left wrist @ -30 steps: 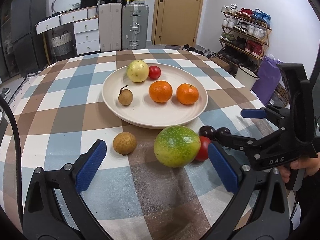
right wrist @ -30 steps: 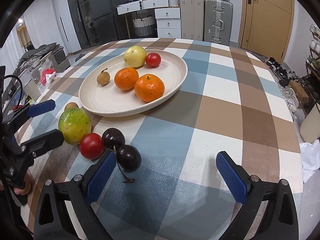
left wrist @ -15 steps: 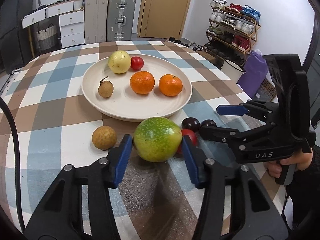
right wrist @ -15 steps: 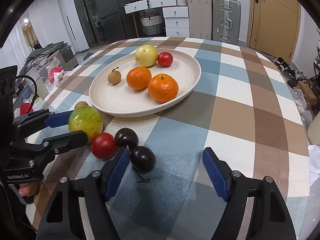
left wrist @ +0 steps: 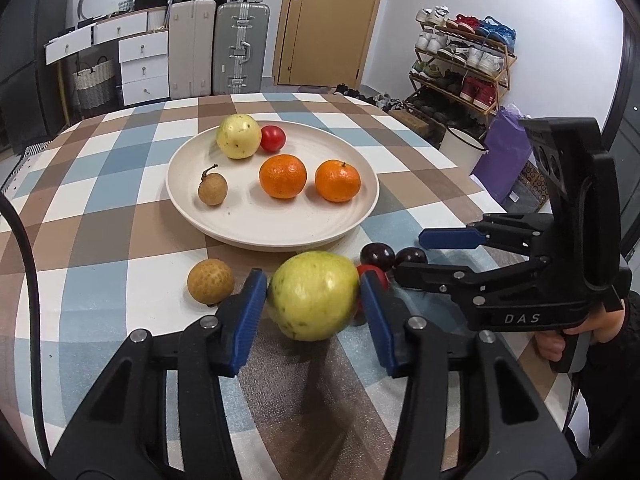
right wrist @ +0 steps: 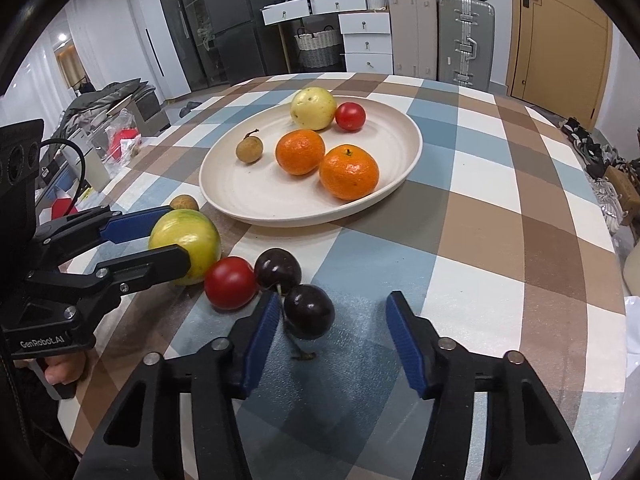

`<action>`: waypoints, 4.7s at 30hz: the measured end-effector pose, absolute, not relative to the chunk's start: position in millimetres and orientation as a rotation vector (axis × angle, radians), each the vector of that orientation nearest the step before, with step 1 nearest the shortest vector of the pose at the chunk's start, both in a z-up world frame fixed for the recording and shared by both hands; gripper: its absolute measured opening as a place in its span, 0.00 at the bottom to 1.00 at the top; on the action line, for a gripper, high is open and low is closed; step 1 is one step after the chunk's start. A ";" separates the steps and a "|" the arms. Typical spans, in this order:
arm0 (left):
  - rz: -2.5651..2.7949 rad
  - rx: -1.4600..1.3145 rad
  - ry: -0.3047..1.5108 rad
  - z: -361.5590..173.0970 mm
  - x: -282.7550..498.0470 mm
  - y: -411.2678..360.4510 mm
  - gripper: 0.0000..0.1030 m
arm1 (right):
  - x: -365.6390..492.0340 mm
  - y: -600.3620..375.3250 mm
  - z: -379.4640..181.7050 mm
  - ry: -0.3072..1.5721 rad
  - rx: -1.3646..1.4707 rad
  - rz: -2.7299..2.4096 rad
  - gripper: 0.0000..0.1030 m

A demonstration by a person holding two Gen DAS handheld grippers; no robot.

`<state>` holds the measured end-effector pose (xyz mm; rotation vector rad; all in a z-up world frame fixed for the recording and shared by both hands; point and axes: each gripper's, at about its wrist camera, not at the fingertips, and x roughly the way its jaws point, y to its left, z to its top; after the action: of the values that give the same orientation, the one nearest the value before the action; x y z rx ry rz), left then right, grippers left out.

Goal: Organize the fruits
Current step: 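Close the right gripper on a dark cherry while the left gripper lifts the pomelo, then carry the pomelo and cherry onto the plate and open both grippers, then withdraw both grippers from the plate toward the remaining fruits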

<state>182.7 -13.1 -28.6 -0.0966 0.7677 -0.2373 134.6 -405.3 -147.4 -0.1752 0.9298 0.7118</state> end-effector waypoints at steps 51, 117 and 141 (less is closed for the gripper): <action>-0.102 -0.138 0.578 25.0 160.6 22.9 0.46 | 121.6 -422.3 -92.2 0.743 -0.026 0.777 0.25; -0.057 -0.113 0.641 -21.8 291.0 30.7 0.46 | 230.2 -393.5 -124.6 0.753 0.054 0.719 0.25; -0.049 -0.149 0.616 -16.0 279.3 38.1 0.71 | 220.2 -411.2 -115.5 0.667 0.079 0.656 0.85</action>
<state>279.3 38.1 -16.0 -0.1489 0.6162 -0.0490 220.2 -411.2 -115.5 0.0791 0.6668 0.6561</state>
